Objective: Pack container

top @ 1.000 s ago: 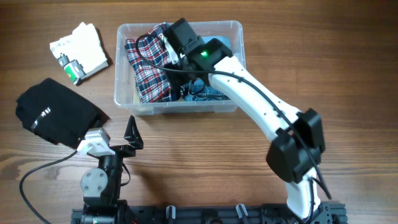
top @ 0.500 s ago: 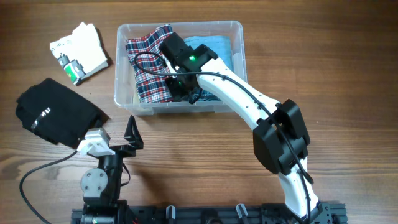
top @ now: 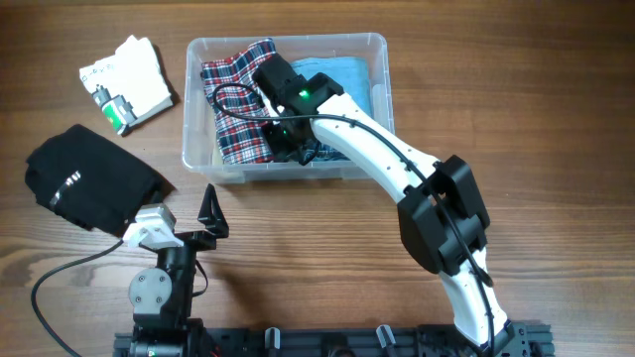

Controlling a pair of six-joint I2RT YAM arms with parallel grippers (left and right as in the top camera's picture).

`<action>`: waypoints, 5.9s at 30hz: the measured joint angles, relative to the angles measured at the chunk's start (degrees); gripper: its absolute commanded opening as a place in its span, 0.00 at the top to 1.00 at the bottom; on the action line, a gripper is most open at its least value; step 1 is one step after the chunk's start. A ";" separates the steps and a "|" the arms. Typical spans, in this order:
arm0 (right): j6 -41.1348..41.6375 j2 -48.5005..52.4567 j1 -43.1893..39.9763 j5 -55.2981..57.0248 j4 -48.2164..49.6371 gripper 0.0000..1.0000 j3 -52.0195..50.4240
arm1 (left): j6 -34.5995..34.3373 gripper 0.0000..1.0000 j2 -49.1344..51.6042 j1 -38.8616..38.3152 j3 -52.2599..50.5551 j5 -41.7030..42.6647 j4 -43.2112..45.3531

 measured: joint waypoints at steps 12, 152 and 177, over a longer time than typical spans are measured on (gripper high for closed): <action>0.00 -4.76 0.00 0.98 2.64 0.96 4.48 | 0.00 0.00 0.00 0.00 -0.02 0.00 0.00; -1.95 -22.36 -49.35 17.88 -4.66 0.00 0.24 | 0.42 0.00 49.70 2.16 38.18 2.12 -15.04; -1.95 -22.36 -49.35 17.88 -4.66 0.00 0.24 | -13.31 0.00 66.18 51.43 38.18 13.42 -15.21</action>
